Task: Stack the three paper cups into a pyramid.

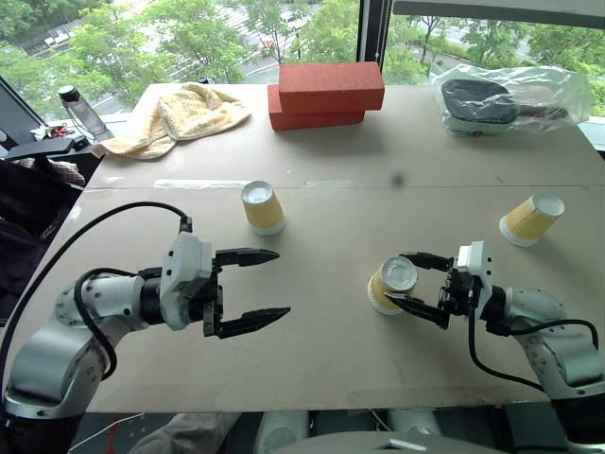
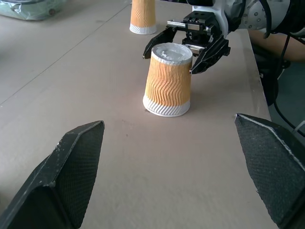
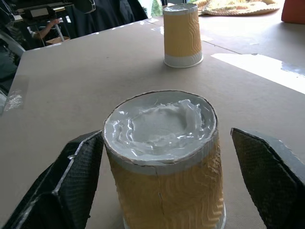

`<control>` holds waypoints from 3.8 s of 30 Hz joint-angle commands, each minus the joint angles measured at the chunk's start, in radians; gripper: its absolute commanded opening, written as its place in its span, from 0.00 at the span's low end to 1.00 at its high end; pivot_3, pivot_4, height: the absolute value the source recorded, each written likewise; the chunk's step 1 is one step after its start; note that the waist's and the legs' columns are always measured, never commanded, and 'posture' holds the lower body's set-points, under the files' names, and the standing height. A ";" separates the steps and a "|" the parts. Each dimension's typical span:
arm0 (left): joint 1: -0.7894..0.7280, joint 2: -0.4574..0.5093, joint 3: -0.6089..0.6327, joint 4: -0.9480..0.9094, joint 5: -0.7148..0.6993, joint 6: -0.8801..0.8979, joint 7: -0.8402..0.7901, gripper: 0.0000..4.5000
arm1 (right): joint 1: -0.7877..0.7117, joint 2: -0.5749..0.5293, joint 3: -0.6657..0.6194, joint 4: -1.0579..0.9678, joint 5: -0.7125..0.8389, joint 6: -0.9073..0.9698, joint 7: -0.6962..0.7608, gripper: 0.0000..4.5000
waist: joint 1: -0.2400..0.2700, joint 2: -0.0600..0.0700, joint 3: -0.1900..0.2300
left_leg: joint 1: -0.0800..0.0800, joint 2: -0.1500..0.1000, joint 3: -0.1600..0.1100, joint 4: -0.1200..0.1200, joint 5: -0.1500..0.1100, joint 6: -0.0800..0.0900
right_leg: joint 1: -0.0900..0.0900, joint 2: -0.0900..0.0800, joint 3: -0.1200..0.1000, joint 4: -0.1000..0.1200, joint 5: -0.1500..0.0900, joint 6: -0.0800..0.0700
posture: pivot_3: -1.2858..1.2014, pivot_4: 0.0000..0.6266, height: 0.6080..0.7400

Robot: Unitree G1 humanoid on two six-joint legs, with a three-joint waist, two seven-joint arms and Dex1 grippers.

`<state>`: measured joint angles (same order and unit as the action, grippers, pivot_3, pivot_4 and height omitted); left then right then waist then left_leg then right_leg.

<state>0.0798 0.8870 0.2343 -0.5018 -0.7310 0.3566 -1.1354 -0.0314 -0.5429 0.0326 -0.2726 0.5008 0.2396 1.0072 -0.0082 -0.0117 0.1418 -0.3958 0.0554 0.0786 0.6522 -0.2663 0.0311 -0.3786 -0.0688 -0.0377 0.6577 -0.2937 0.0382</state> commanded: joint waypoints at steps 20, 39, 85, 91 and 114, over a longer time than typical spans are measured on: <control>-0.066 0.012 0.074 -0.047 -0.068 0.070 0.007 1.00 | -0.172 0.079 0.040 0.070 -0.061 -0.037 -0.041 0.99 | 0.001 -0.002 0.002 | 0.000 0.000 0.000 0.001 0.003 -0.004 | 0.000 0.002 0.001 0.001 0.000 0.000 | 0.52 0.24 0.93; -0.679 -0.155 -0.264 0.073 -0.081 0.332 0.213 1.00 | -0.039 0.004 -0.410 0.049 -0.162 -0.146 -0.442 0.99 | 0.019 -0.004 0.004 | 0.001 -0.002 0.001 0.004 0.003 -0.006 | 0.000 0.005 0.002 0.004 0.000 0.001 | 0.52 0.24 0.93; -0.459 -0.030 -0.152 -0.001 -0.055 0.314 -0.004 1.00 | -0.032 -0.049 -0.248 0.033 -0.023 -0.044 -0.273 0.50 | -0.003 -0.002 0.005 | 0.001 0.001 0.000 0.001 0.004 -0.007 | -0.001 0.006 0.005 0.004 0.000 0.001 | 0.52 0.24 0.93; -0.319 0.004 -0.105 -0.054 -0.062 0.269 -0.054 1.00 | 0.066 -0.083 -0.159 -0.086 0.030 -0.022 -0.126 0.50 | 0.007 -0.002 0.005 | 0.001 0.001 -0.001 0.003 0.004 -0.007 | 0.000 0.005 0.004 0.004 0.000 0.001 | 0.52 0.24 0.93; -0.253 0.005 -0.105 -0.053 -0.005 0.184 -0.041 1.00 | 0.025 -0.035 -0.057 -0.003 -0.117 -0.198 -0.083 0.77 | 0.014 -0.003 0.005 | 0.000 0.001 -0.003 0.006 0.004 -0.007 | 0.001 0.006 0.003 0.005 0.000 0.001 | 0.52 0.24 0.93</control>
<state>-0.1726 0.8853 0.1094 -0.5374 -0.7293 0.5578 -1.1751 -0.0079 -0.5711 -0.0176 -0.2576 0.3759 0.0413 0.9143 0.0058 -0.0145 0.1468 -0.3957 0.0559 0.0755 0.6585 -0.2624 0.0246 -0.3776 -0.0627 -0.0350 0.6628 -0.2939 0.0394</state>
